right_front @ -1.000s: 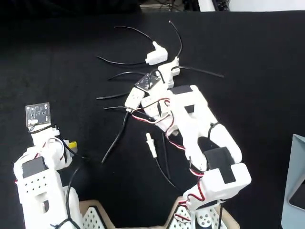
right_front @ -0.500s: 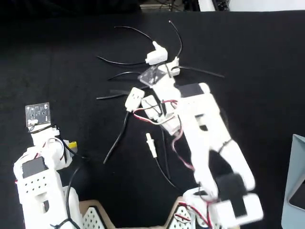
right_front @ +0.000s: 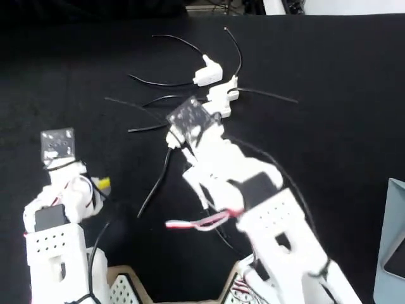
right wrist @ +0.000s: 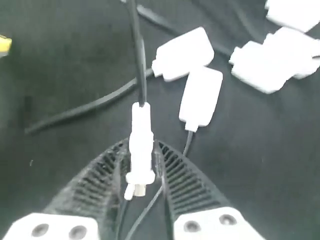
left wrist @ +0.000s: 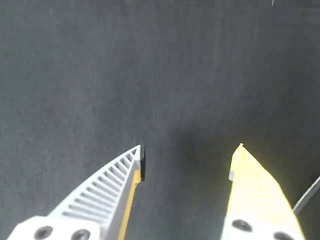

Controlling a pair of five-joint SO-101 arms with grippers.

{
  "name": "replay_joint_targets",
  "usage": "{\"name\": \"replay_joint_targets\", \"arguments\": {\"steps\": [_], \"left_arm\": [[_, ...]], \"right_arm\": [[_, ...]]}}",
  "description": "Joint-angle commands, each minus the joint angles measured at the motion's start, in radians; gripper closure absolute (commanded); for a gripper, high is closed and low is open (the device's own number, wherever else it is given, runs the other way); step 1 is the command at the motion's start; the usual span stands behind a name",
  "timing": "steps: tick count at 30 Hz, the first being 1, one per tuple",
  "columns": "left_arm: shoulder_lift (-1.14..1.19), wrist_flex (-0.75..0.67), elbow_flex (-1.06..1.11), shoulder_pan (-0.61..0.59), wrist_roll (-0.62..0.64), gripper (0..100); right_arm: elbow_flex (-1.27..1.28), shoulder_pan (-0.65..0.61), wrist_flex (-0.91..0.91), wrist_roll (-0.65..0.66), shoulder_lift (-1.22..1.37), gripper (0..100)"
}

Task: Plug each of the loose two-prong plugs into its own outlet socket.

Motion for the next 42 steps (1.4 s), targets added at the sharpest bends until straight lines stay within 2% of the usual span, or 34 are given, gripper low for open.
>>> {"name": "replay_joint_targets", "arguments": {"steps": [1, 7, 12, 20, 26, 36, 42], "left_arm": [[-0.014, -0.023, -0.157, 0.07, 0.112, 71], [-0.014, -0.043, -0.189, 0.222, 0.189, 71], [-0.012, -0.107, -0.185, 0.257, 0.224, 71], [-0.014, -0.1, -0.186, 0.392, 0.222, 71], [-0.034, -0.098, -0.189, 0.423, 0.222, 71], [-0.445, 0.091, -0.143, 0.596, 0.215, 71], [-0.603, 0.115, -0.059, 0.61, 0.157, 72]], "right_arm": [[0.082, -0.058, -0.123, -0.017, -0.13, 98.7], [0.157, -0.157, -0.203, -0.083, -0.242, 98.7], [0.162, -0.222, -0.207, -0.129, -0.272, 98.7], [0.174, -0.238, -0.209, -0.144, -0.268, 98.7], [0.24, -0.238, -0.259, -0.144, -0.268, 98.7], [0.285, -0.236, -0.298, -0.143, -0.268, 98.7], [0.286, -0.236, -0.296, -0.143, -0.268, 98.7]]}}
